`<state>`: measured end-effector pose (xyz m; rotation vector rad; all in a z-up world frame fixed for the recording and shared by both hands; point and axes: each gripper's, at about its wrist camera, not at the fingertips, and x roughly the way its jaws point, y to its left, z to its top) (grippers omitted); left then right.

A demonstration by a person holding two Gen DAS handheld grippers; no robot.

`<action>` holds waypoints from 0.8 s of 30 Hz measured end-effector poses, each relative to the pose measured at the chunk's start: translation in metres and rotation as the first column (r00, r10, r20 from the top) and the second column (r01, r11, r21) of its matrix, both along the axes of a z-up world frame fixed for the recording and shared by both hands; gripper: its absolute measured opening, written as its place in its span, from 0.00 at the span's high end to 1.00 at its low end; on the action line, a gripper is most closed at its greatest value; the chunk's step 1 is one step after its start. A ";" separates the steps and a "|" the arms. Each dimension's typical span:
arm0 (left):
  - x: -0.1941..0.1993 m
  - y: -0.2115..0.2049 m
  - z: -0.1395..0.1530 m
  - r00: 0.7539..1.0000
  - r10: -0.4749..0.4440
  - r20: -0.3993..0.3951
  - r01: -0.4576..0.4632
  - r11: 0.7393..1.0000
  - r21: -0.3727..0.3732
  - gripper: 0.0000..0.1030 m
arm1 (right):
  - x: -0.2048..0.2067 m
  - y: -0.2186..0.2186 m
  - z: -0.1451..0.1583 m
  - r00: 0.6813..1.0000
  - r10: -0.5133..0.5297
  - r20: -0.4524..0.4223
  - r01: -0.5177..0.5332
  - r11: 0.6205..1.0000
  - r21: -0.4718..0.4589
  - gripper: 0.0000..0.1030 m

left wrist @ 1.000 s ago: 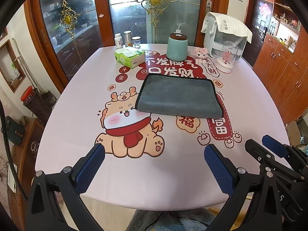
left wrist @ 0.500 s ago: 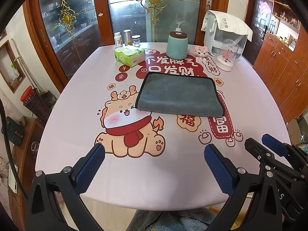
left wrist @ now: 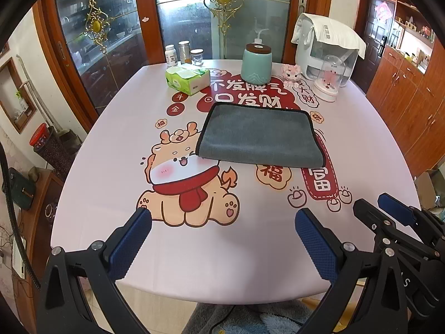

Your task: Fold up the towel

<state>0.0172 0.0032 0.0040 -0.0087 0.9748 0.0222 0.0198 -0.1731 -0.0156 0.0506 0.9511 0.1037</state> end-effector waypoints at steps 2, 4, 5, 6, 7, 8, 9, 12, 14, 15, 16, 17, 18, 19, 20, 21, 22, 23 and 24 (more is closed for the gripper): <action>0.000 0.000 0.000 1.000 0.000 0.001 0.000 1.000 -0.001 0.01 | 0.000 0.000 0.000 1.000 0.000 0.000 0.000 1.000 0.001 0.55; 0.000 0.000 -0.001 1.000 -0.001 0.001 0.001 1.000 0.000 0.01 | 0.000 0.000 -0.001 1.000 0.000 -0.001 0.000 1.000 0.001 0.55; 0.000 0.000 0.000 1.000 0.000 -0.001 0.000 1.000 0.000 0.01 | 0.000 0.001 -0.001 1.000 -0.001 -0.002 0.001 1.000 0.001 0.55; 0.000 0.000 0.000 1.000 0.000 -0.001 0.000 1.000 -0.001 0.01 | 0.001 0.001 -0.001 1.000 0.000 -0.002 0.000 1.000 0.002 0.55; 0.000 0.000 0.000 1.000 0.000 -0.003 0.000 1.000 0.000 0.01 | 0.001 0.000 -0.001 1.000 0.000 -0.002 0.000 1.000 0.001 0.55; 0.000 0.000 -0.001 1.000 0.000 -0.005 0.000 1.000 0.000 0.01 | 0.001 0.000 -0.001 1.000 0.000 -0.002 0.000 1.000 0.001 0.55; 0.001 0.000 -0.001 1.000 -0.001 -0.005 0.001 1.000 0.001 0.01 | 0.001 0.000 -0.001 1.000 -0.001 -0.003 0.001 1.000 0.002 0.55; 0.001 0.000 -0.001 1.000 0.000 -0.005 0.001 1.000 0.001 0.01 | 0.001 0.001 -0.002 1.000 -0.001 -0.006 0.001 1.000 0.002 0.55; 0.001 0.000 -0.001 1.000 0.000 -0.006 0.000 1.000 0.002 0.01 | 0.001 0.002 -0.004 1.000 0.000 -0.008 0.000 1.000 0.002 0.55; 0.001 0.000 -0.001 1.000 -0.001 -0.006 0.001 1.000 0.002 0.01 | 0.002 0.002 -0.004 1.000 0.001 -0.008 -0.001 1.000 0.003 0.55; 0.001 0.000 -0.001 1.000 0.000 -0.006 0.000 1.000 0.003 0.01 | 0.001 0.002 -0.004 1.000 0.002 -0.008 -0.002 1.000 0.003 0.55; 0.001 0.001 -0.001 1.000 0.000 -0.006 0.000 1.000 0.003 0.01 | 0.001 0.003 -0.004 1.000 0.002 -0.008 -0.002 1.000 0.003 0.55; 0.002 0.000 -0.001 1.000 0.000 -0.006 0.000 1.000 0.003 0.01 | 0.002 0.003 -0.004 1.000 0.003 -0.008 -0.003 1.000 0.003 0.55; 0.002 0.000 -0.001 1.000 -0.001 -0.006 0.001 1.000 0.003 0.01 | 0.002 0.003 -0.004 1.000 0.003 -0.009 -0.003 1.000 0.004 0.55; 0.002 0.000 -0.001 1.000 -0.001 -0.006 0.001 1.000 0.004 0.01 | 0.002 0.003 -0.005 1.000 0.003 -0.011 -0.003 1.000 0.004 0.55; 0.002 0.000 -0.001 1.000 -0.001 -0.007 0.001 1.000 0.003 0.01 | 0.002 0.003 -0.005 1.000 0.004 -0.013 -0.004 1.000 0.004 0.55; 0.002 0.001 -0.002 1.000 -0.001 -0.008 0.001 1.000 0.003 0.01 | 0.001 0.003 -0.005 1.000 0.004 -0.014 -0.004 1.000 0.005 0.55; 0.001 0.001 -0.002 1.000 -0.002 -0.009 0.002 1.000 0.003 0.01 | 0.003 0.003 -0.004 1.000 0.004 -0.015 -0.004 1.000 0.006 0.55; 0.001 0.001 -0.002 1.000 -0.002 -0.008 0.002 1.000 0.003 0.01 | 0.003 0.003 -0.004 1.000 0.004 -0.015 -0.004 1.000 0.005 0.55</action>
